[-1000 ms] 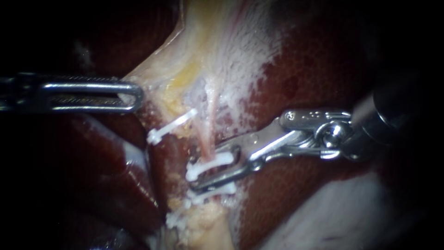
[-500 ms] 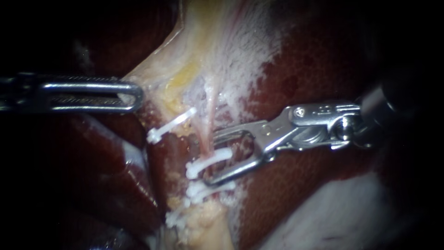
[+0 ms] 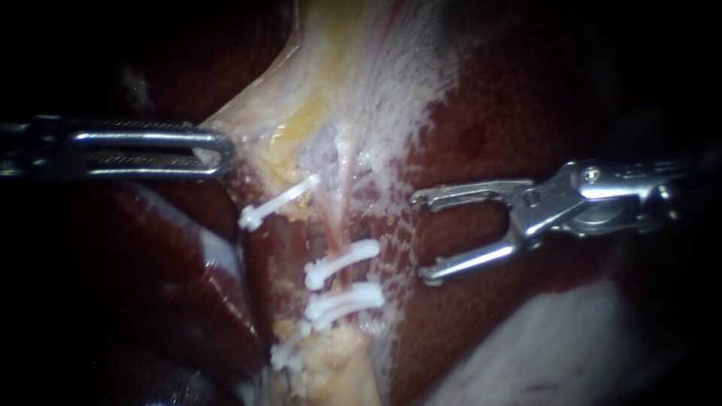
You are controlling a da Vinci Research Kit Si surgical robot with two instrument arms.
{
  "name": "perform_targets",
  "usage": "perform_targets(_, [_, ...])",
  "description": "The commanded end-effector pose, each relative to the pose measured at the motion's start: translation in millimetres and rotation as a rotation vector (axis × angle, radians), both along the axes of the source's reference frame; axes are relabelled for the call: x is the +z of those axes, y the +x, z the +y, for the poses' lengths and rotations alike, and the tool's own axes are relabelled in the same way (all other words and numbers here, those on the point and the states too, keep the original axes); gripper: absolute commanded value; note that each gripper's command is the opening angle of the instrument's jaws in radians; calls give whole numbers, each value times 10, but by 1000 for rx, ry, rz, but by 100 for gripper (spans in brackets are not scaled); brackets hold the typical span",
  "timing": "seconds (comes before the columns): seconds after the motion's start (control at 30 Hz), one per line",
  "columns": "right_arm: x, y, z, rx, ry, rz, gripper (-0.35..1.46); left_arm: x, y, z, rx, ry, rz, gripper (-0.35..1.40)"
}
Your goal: Going back third clip right tube
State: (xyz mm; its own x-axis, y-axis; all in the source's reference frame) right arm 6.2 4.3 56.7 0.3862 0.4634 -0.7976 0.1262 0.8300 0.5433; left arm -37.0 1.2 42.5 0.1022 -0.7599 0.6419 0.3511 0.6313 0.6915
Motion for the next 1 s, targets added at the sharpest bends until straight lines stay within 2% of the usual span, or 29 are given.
perform_targets(0.03, [-2, -2, 1, 3, 1, -2, 60, 1, 0, 0, -2, 0, 1, -35])
perform_targets(0.3, [-14, -7, 1, 1, 1, -1, 60, 10, -1, 1, -3, -3, 2, -35])
perform_targets(0.5, [-15, -5, -1, -3, 3, 2, 60, 36, -10, 4, -7, -11, 7, -35])
perform_targets(0.77, [-16, -5, -3, -6, 4, 3, 60, 75, -28, 0, -1, -8, 37, -35])
perform_targets(1.0, [-17, -5, -3, -6, 4, 3, 60, 86, -45, -3, 12, -1, 39, -35])
